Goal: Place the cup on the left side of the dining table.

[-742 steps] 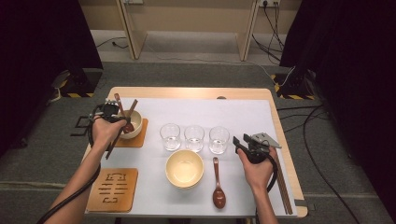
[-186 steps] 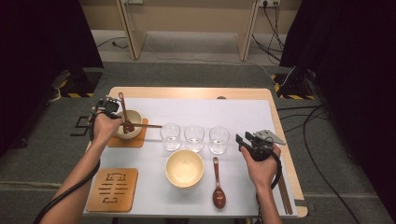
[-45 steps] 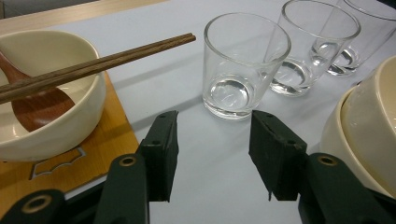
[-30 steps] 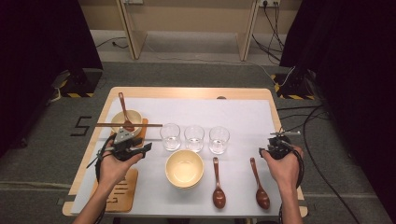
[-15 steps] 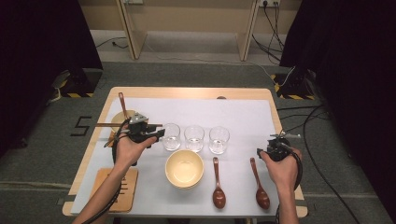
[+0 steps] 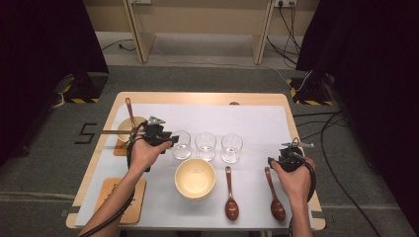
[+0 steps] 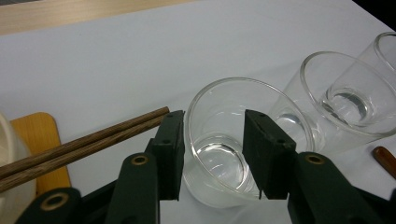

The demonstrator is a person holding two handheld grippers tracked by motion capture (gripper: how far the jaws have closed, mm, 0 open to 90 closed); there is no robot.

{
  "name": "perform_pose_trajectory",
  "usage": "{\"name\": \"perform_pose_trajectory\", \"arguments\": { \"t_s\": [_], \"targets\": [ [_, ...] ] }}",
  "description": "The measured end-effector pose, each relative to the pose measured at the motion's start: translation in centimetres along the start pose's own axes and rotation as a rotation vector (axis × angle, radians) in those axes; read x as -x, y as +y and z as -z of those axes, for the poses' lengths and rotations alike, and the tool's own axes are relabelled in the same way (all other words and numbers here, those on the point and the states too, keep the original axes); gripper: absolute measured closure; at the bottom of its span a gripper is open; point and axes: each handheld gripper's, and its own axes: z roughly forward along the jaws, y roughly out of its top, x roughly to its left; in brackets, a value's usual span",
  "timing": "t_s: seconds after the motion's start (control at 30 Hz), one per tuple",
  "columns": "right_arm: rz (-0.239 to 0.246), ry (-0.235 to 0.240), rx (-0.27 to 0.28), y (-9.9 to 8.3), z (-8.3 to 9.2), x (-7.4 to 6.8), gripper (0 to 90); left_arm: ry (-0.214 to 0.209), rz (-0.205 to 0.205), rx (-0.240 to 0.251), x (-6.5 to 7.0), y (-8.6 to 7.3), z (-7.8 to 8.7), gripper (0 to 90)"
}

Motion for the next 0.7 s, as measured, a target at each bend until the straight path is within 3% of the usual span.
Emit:
{"name": "perform_pose_trajectory", "arguments": {
  "t_s": [0.37, 0.7],
  "targets": [
    [0.005, 0.006, -0.003, 0.0, -0.1, -0.3, 54.0, 0.012, 0.016, -0.047, -0.2, -0.1, -1.1, 61.2],
    [0.004, 0.014, -0.009, -0.1, -0.3, -0.4, 54.0, 0.030, 0.002, -0.086, -0.3, 0.3, -1.9, 67.0]
  ]
}}
